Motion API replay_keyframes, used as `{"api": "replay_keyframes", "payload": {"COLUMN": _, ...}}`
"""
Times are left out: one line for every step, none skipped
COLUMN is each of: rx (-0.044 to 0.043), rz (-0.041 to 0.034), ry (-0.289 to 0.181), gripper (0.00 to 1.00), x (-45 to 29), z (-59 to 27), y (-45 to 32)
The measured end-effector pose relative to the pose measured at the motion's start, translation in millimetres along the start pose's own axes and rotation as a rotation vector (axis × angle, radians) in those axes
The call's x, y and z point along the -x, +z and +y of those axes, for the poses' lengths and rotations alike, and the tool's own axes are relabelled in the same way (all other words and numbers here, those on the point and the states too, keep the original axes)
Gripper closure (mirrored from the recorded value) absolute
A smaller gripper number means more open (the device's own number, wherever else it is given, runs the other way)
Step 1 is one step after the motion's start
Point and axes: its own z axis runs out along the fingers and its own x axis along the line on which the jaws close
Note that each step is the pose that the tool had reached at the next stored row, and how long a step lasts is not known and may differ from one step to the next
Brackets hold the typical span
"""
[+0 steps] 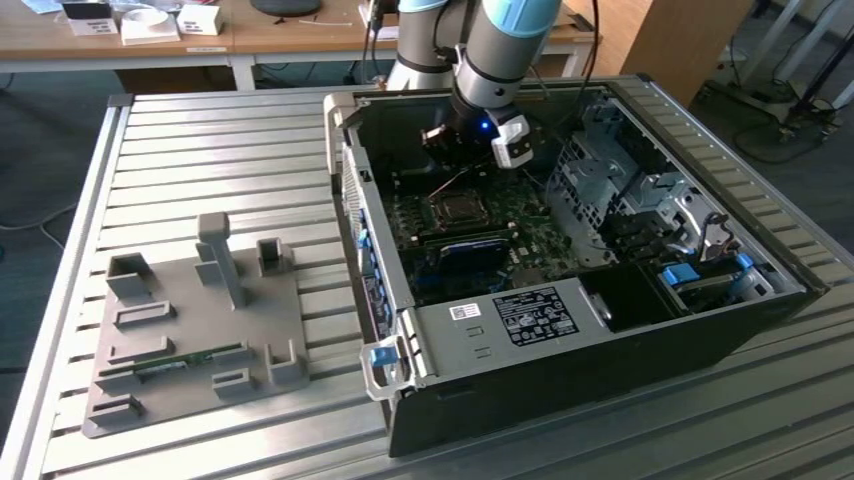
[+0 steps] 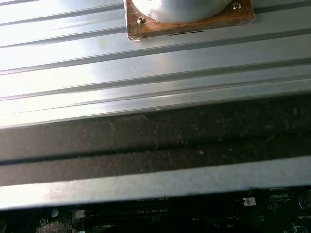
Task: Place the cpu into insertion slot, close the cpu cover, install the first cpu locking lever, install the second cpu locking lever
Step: 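Install the first cpu locking lever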
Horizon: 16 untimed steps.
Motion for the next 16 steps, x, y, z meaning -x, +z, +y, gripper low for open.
{"api": "replay_keyframes", "payload": {"rx": -0.0001, "rz": 0.0001, "ry": 0.000, "gripper": 0.89, "x": 0.0, "z": 0.0, "y": 0.0}}
{"api": "replay_keyframes", "payload": {"rx": -0.0002, "rz": 0.0001, "ry": 0.000, "gripper": 0.89, "x": 0.0, "z": 0.0, "y": 0.0}}
{"api": "replay_keyframes", "payload": {"rx": -0.0001, "rz": 0.0001, "ry": 0.000, "gripper": 0.89, "x": 0.0, "z": 0.0, "y": 0.0}}
{"api": "replay_keyframes", "payload": {"rx": -0.0001, "rz": 0.0001, "ry": 0.000, "gripper": 0.89, "x": 0.0, "z": 0.1, "y": 0.0}}
{"api": "replay_keyframes", "payload": {"rx": -0.0004, "rz": 0.0002, "ry": 0.000, "gripper": 0.89, "x": 0.0, "z": 0.2, "y": -0.4}}
{"api": "replay_keyframes", "payload": {"rx": -0.0004, "rz": 0.0002, "ry": 0.000, "gripper": 0.89, "x": 0.0, "z": 0.3, "y": -0.9}}
{"api": "replay_keyframes", "payload": {"rx": -0.0002, "rz": 0.0001, "ry": 0.000, "gripper": 0.89, "x": -0.1, "z": 0.5, "y": -1.7}}
{"api": "replay_keyframes", "payload": {"rx": -0.0001, "rz": 0.0001, "ry": 0.000, "gripper": 0.89, "x": -0.1, "z": 0.7, "y": -2.6}}
{"api": "replay_keyframes", "payload": {"rx": -0.0001, "rz": 0.0000, "ry": 0.000, "gripper": 0.89, "x": -0.2, "z": 1.0, "y": -3.8}}
{"api": "replay_keyframes", "payload": {"rx": -0.0001, "rz": 0.0001, "ry": 0.000, "gripper": 0.89, "x": -0.2, "z": 1.3, "y": -5.0}}
{"api": "replay_keyframes", "payload": {"rx": -0.0002, "rz": 0.0001, "ry": 0.000, "gripper": 0.89, "x": -0.3, "z": 1.6, "y": -6.2}}
{"api": "replay_keyframes", "payload": {"rx": -0.0001, "rz": 0.0001, "ry": 0.000, "gripper": 0.89, "x": -0.3, "z": 1.9, "y": -7.3}}
{"api": "replay_keyframes", "payload": {"rx": -0.0001, "rz": 0.0001, "ry": 0.000, "gripper": 0.89, "x": -0.4, "z": 2.1, "y": -8.5}}
{"api": "replay_keyframes", "payload": {"rx": -0.0002, "rz": 0.0001, "ry": 0.000, "gripper": 0.89, "x": -0.4, "z": 2.3, "y": -9.2}}
{"api": "replay_keyframes", "payload": {"rx": 0.0001, "rz": 0.0000, "ry": 0.000, "gripper": 0.89, "x": -0.4, "z": 2.4, "y": -9.5}}
{"api": "replay_keyframes", "payload": {"rx": 0.0001, "rz": 0.0000, "ry": 0.000, "gripper": 0.89, "x": -0.4, "z": 2.5, "y": -9.7}}
